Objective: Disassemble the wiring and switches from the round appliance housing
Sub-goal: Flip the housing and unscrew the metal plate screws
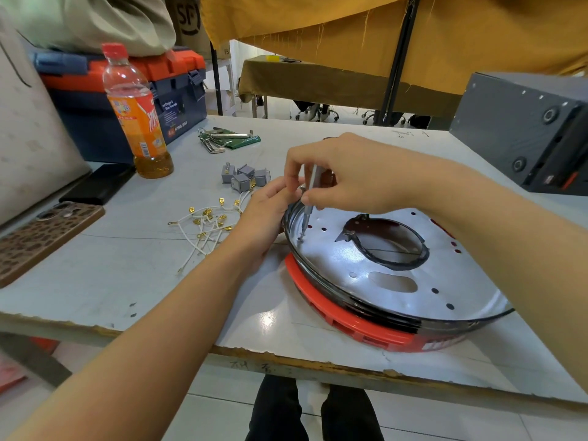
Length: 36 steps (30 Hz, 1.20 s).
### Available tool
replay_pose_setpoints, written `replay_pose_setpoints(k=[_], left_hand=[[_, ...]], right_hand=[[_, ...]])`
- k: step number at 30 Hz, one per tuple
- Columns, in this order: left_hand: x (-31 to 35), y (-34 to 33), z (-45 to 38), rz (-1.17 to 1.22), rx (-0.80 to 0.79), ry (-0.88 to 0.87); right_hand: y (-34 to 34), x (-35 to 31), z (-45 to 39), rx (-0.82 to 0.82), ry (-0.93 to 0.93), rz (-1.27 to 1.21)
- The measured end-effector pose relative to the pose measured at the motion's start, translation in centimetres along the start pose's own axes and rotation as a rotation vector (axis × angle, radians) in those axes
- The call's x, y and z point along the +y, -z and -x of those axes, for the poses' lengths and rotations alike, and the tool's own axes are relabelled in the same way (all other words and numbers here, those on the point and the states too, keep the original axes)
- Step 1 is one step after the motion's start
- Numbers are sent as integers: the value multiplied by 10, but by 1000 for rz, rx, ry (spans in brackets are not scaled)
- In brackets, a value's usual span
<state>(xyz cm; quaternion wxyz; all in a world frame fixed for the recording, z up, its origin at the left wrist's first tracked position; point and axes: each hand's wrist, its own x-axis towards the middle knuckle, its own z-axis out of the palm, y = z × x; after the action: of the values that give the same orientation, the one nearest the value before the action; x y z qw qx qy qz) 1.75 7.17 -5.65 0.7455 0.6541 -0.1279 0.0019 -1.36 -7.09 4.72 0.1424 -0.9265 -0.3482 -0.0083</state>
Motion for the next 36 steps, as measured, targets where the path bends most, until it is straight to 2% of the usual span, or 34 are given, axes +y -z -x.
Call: replay_pose_setpoints(k=[4,8,16,21,23,26,29,32,36], left_hand=[[2,-2,3,-1,11,12],[4,-2,2,-16,22,44],[3,0,2,-28,6,49],[6,1,3,-116,6,-20],[13,2,4,-195,9,-67],[27,5,3,-542,26,-156],[47,10,3,-777,-122,-158],[66,16,7,-919,-293,-57],[76,16,7,-1042,-425,26]], right_hand=[[-9,0,-1,124,7,-7],[-12,5,-1,179,-32,49],[-10,2,4,131,2,-56],[-9,6,10,130,-15,-110],[-10,7,11,141,-11,-122],[-11,8,14,149,-27,-152],[-12,8,16,164,-28,-183],[-13,8,17,172,-36,-190],[-15,9,18,221,-52,-129]])
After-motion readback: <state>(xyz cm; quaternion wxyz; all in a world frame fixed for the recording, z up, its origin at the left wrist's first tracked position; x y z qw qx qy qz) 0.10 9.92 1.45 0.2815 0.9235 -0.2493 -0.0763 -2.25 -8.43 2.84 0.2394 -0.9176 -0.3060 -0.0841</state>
